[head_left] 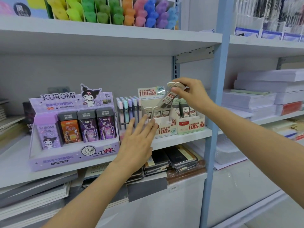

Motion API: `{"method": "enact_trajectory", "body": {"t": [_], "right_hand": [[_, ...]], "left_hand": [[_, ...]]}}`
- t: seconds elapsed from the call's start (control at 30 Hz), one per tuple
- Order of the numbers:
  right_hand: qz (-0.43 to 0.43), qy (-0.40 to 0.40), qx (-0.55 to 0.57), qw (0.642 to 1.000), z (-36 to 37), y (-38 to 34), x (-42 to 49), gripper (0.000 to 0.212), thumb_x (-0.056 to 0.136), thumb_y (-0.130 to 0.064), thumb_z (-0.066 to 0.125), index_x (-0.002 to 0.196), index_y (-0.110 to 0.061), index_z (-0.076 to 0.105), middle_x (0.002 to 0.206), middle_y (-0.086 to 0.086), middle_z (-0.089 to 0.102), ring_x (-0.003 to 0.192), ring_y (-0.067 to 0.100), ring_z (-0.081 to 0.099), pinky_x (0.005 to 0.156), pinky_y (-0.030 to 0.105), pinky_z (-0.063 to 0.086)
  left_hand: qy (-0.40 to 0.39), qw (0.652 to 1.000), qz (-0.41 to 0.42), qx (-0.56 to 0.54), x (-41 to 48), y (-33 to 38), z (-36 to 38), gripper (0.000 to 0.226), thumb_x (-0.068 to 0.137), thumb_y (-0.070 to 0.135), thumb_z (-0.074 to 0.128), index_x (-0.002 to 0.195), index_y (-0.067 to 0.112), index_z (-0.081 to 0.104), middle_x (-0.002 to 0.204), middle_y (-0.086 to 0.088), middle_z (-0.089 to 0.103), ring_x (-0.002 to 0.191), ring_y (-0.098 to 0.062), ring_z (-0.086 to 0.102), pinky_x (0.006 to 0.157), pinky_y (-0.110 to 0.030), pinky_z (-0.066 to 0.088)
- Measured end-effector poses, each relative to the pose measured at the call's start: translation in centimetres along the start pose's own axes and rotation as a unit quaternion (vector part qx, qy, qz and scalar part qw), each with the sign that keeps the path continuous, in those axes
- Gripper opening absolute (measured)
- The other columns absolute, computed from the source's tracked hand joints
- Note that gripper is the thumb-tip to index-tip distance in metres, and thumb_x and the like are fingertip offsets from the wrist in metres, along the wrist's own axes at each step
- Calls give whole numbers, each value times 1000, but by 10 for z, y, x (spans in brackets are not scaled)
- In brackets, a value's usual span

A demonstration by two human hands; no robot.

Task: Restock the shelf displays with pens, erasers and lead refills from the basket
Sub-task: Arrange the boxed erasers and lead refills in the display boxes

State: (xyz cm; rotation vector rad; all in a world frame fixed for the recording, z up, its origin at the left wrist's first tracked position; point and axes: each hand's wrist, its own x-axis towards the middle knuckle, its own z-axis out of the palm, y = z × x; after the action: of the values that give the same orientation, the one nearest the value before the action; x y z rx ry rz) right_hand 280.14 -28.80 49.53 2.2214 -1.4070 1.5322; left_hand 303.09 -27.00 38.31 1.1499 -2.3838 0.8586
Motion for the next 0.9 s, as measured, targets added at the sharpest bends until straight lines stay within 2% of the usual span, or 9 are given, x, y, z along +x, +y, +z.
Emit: {"method": "enact_trajectory", "body": {"t": [0.13, 0.2, 0.37, 0.47, 0.6, 0.73, 0.8, 0.9], "right_hand": [[0, -55, -42, 998, 7, 4, 3, 26, 93, -22, 63, 117, -13, 66, 101, -2, 67, 84, 2, 61, 67, 8, 44], [3, -54, -65, 996, 8, 10, 1, 28, 94, -21, 62, 120, -14, 66, 108, 2, 68, 91, 10, 61, 72, 13, 44], [2, -21, -84, 996, 13, 20, 2, 28, 94, -18, 60, 122, -15, 66, 113, 6, 69, 101, 17, 62, 80, 24, 51], [13, -56, -74, 996, 21, 24, 6, 27, 94, -18, 60, 121, -16, 65, 114, 5, 69, 101, 16, 63, 78, 19, 49], [27, -78, -74, 994, 34, 30, 11, 31, 94, -18, 60, 125, -17, 62, 123, 4, 65, 106, 17, 62, 85, 29, 53], [29, -41, -89, 995, 41, 34, 18, 37, 91, -16, 63, 128, -17, 60, 118, 1, 62, 105, 16, 57, 94, 35, 50], [23, -19, -90, 995, 42, 37, 19, 37, 89, -14, 66, 126, -17, 61, 116, 2, 64, 100, 12, 55, 92, 33, 50], [1, 0, -104, 995, 43, 40, 20, 35, 89, -13, 67, 123, -17, 63, 112, 1, 63, 92, 10, 54, 82, 17, 45]], "left_hand": [[1, 1000, 1, -3, 1, -2, 2, 77, 95, 35, 49, 155, 17, 5, 164, -5, 3, 149, -28, -9, 114, -50, -18], [4, 1000, 1, 0, 1, -2, 4, 77, 95, 34, 48, 155, 18, 4, 164, -4, 1, 149, -28, -9, 115, -50, -17], [25, 999, -10, -21, 6, 0, 1, 70, 91, 33, 51, 152, 17, 19, 158, -2, 22, 148, -27, 9, 117, -50, -4], [31, 999, -10, -24, 7, 0, 0, 68, 89, 32, 54, 150, 17, 26, 156, -2, 28, 146, -27, 15, 117, -50, 1], [36, 999, -10, -25, 6, 1, -1, 66, 85, 32, 60, 145, 16, 37, 151, -4, 36, 143, -29, 24, 117, -52, 9], [38, 999, -11, -24, 6, 1, 0, 66, 83, 33, 64, 143, 17, 42, 150, -3, 39, 142, -29, 27, 117, -52, 12], [39, 999, -11, -25, 6, 0, 0, 65, 83, 33, 64, 142, 17, 42, 150, -3, 39, 142, -29, 27, 117, -52, 12], [39, 999, -11, -28, 6, 0, 0, 65, 83, 33, 64, 142, 17, 43, 149, -3, 40, 142, -29, 27, 117, -51, 12]]}}
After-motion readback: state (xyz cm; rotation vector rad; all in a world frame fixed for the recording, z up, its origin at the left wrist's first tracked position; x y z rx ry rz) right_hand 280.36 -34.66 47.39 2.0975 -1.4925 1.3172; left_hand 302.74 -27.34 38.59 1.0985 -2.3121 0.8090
